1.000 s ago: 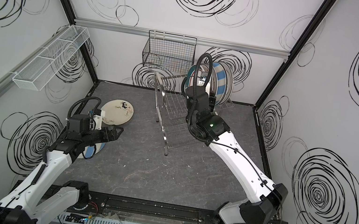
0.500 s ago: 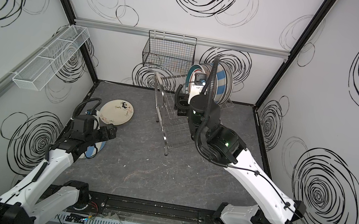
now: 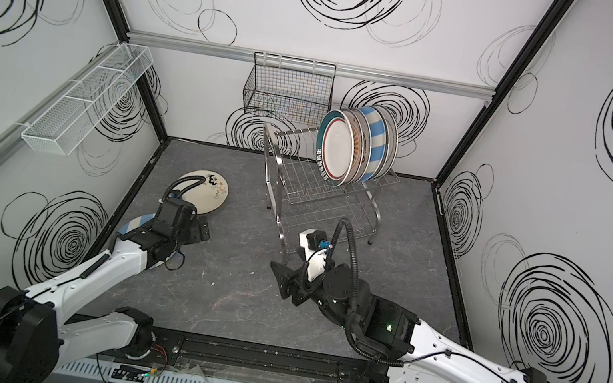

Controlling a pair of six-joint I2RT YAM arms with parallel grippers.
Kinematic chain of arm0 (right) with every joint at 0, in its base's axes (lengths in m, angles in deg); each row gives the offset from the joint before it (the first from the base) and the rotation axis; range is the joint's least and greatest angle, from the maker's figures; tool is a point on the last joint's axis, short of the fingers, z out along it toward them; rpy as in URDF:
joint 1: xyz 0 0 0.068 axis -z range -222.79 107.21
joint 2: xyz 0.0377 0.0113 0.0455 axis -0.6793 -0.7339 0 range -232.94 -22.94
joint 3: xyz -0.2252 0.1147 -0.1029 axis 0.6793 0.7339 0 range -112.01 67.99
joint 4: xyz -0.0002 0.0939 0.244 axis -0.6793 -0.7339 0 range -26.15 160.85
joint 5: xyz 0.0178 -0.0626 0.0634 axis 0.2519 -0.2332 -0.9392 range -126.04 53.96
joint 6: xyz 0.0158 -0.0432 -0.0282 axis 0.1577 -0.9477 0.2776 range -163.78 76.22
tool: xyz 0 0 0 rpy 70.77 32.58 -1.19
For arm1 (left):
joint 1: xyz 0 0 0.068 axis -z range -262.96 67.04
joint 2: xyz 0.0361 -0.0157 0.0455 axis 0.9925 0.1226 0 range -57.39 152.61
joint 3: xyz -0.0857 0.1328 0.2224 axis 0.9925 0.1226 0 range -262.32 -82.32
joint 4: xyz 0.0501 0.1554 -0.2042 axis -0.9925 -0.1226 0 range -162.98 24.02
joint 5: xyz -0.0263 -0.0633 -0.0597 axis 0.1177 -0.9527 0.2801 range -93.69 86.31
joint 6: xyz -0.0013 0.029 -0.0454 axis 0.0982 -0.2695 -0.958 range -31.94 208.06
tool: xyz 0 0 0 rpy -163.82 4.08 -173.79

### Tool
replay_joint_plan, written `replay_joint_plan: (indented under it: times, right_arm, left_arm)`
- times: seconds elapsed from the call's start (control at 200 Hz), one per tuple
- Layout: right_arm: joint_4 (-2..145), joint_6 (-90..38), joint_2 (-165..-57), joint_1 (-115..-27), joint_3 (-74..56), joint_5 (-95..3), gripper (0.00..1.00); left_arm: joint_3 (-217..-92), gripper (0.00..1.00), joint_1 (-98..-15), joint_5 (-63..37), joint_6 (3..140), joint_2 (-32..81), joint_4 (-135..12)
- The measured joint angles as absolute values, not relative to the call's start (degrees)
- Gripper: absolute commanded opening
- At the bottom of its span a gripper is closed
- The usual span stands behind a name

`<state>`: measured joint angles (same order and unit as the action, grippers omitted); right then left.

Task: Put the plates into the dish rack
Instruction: 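Lower the right gripper toward the table while the left gripper moves to the blue-striped plate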

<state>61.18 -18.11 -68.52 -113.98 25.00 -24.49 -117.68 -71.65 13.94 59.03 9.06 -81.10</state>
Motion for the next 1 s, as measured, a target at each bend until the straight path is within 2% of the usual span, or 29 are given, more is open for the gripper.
replay_joint_plan:
  times: [0.34,0.765,1.001]
  right_arm:
    - [65.26,-12.21,-66.82,-124.96,29.44,-21.47,0.77]
    - [69.05,-9.84,-67.80,-125.61,32.57,-20.14,0.77]
    - [70.42,-8.99,-67.10,-125.63,33.40,-19.59,0.77]
  left_arm:
    - [-114.16,0.96,-77.64,13.48,57.30,15.25,-76.09]
    - [-109.07,0.96,-81.57,1.92,55.40,15.49,-70.80]
    - [-106.49,0.96,-82.62,-0.90,55.38,14.09,-65.95]
